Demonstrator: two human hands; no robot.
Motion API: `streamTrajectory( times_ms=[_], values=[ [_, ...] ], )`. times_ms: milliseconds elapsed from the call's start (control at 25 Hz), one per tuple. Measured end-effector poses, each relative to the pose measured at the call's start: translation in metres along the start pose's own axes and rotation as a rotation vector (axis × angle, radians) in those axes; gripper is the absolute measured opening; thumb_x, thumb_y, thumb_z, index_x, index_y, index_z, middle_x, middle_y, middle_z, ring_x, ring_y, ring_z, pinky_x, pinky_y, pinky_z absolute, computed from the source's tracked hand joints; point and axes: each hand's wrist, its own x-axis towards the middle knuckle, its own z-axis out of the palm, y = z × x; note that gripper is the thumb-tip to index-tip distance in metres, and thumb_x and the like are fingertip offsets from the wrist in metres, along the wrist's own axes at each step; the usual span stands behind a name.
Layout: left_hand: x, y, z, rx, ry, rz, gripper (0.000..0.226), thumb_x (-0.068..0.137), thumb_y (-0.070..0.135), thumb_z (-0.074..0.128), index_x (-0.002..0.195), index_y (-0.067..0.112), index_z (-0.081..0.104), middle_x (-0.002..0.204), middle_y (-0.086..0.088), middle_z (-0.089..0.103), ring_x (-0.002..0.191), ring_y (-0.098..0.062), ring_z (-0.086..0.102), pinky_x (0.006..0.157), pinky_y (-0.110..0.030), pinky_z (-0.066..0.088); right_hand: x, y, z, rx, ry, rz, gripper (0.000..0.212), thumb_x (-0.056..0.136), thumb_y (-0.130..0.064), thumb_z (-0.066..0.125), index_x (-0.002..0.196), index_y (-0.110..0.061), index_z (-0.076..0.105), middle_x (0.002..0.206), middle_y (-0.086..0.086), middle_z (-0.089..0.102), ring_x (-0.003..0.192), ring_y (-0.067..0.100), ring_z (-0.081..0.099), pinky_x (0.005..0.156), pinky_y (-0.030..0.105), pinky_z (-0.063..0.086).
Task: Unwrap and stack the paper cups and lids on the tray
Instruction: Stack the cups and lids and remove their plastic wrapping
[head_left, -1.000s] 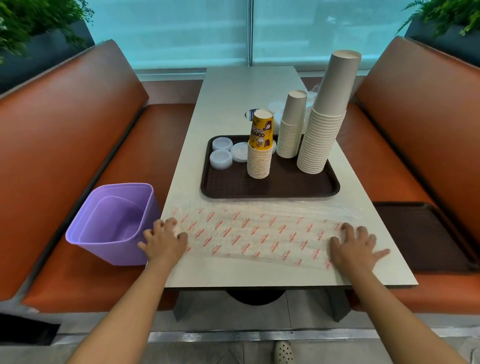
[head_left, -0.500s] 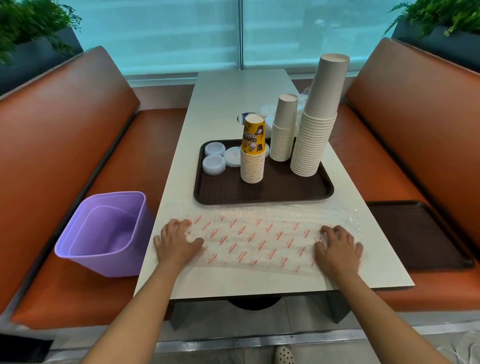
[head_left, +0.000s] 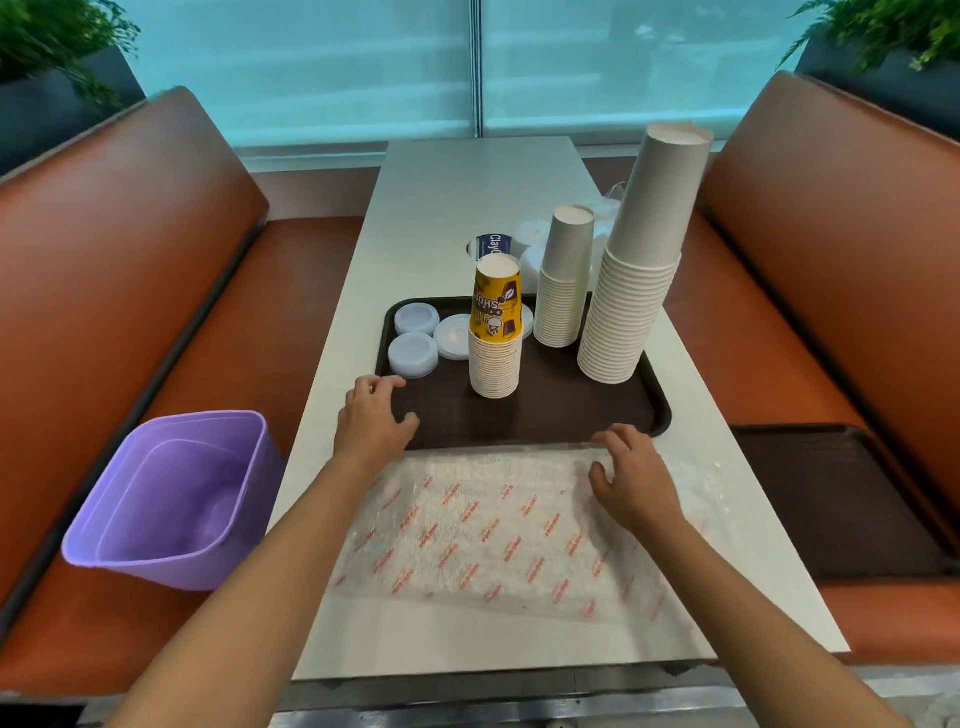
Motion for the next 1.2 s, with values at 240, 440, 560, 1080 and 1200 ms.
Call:
streamTrajectory(
  times_ms=[240,440,560,1080,1200],
  values=[
    [0.075,0.022,0.027,0.007,-0.086,-0.061,0.074,0.083,0.032,0.069,0.144,0.023,0.027,0.147,-0.008,0.023,0.133,-0.028,0.032,0.104,-0.041,0.038,0.071,-0.004,0.017,-0.018,-0.145,-0.109,0.035,0.092,-0.027,0.052,0.125,-0.016,0.057,0.131,0.003,0.051,0.119,0.022,0.045,0.101,0.034,0.038],
    [0.125,0.027,0.043,0.176,-0.061,-0.066,0.087,0.077,0.039,0.073,0.145,0.024,0.022,0.148,-0.011,0.024,0.135,-0.03,0.027,0.106,-0.043,0.034,0.089,0.005,0.031,0.007,-0.184,-0.067,0.039,0.09,-0.031,0.053,0.129,-0.026,0.055,0.142,-0.004,0.043,0.132,0.017,0.035,0.113,0.037,0.021],
    [0.142,0.024,0.046,0.264,-0.181,-0.171,0.09,0.075,0.043,0.073,0.146,0.022,0.023,0.144,-0.014,0.033,0.13,-0.032,0.036,0.102,-0.044,0.039,0.091,0.008,0.032,0.039,-0.156,-0.058,0.039,0.088,-0.033,0.056,0.127,-0.029,0.056,0.141,-0.007,0.042,0.132,0.015,0.034,0.112,0.034,0.017],
    [0.061,0.032,0.052,0.107,-0.394,-0.323,0.062,0.096,0.039,0.042,0.15,0.027,0.015,0.152,-0.013,0.02,0.137,-0.035,0.02,0.108,-0.048,0.027,0.091,0.006,0.029,0.041,-0.188,-0.052,0.037,0.089,-0.035,0.054,0.126,-0.028,0.056,0.141,-0.005,0.042,0.134,0.017,0.032,0.114,0.037,0.017],
    [0.042,0.045,0.053,0.0,-0.381,-0.366,0.063,0.093,0.025,0.047,0.15,0.023,0.019,0.15,-0.014,0.024,0.135,-0.032,0.028,0.106,-0.042,0.032,0.092,0.002,0.026,0.088,-0.217,-0.028,0.034,0.09,-0.038,0.055,0.122,-0.027,0.059,0.137,-0.004,0.046,0.132,0.018,0.034,0.112,0.038,0.019]
  ],
)
